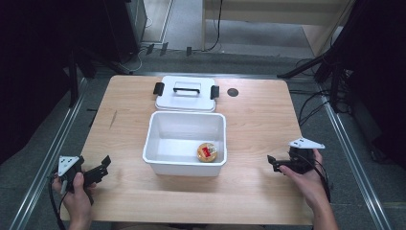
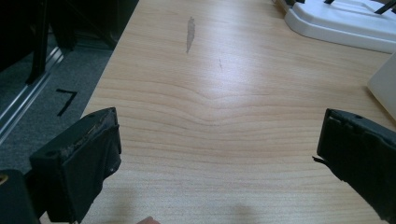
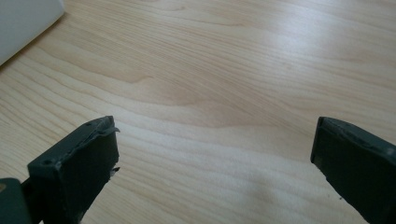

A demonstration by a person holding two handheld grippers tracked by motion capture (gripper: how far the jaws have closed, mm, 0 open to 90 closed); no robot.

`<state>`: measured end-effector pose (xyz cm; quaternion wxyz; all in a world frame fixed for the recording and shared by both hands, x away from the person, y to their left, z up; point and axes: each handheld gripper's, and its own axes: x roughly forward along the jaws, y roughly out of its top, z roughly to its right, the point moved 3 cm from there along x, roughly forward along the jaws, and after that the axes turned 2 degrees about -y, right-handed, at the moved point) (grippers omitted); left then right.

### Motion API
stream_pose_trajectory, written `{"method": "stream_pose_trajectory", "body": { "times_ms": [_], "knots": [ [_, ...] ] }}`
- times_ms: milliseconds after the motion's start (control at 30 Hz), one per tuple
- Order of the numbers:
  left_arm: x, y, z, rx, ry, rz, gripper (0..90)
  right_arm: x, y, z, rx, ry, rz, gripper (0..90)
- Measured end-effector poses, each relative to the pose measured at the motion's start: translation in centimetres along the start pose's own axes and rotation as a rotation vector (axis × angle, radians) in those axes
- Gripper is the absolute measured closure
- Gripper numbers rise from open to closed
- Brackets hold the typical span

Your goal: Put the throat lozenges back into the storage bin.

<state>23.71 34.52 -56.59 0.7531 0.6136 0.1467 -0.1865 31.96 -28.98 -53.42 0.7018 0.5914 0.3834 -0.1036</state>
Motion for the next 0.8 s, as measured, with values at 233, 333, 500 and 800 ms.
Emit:
{"method": "stream_pose_trajectory", "body": {
  "times_ms": [233, 333, 500, 800],
  "knots": [
    [0.0, 0.0, 0.0, 0.002, 0.002, -0.002, 0.2, -1.0, -2.1, 0.8, 0.082, -0.019, 0.078, 1.4],
    [0.0, 0.0, 0.0, 0.003, 0.001, -0.002, 0.2, -1.6, -3.5, 1.3, 0.102, -0.054, 0.112, 1.6],
    [0.0, 0.0, 0.1, 0.009, -0.004, 0.004, 0.2, -2.3, -4.9, 2.1, 0.149, -0.069, 0.128, 4.1],
    [0.0, 0.0, 0.1, 0.009, -0.003, 0.006, 0.2, -3.1, -5.5, 2.1, 0.19, -0.044, 0.195, 8.4]
  ]
}}
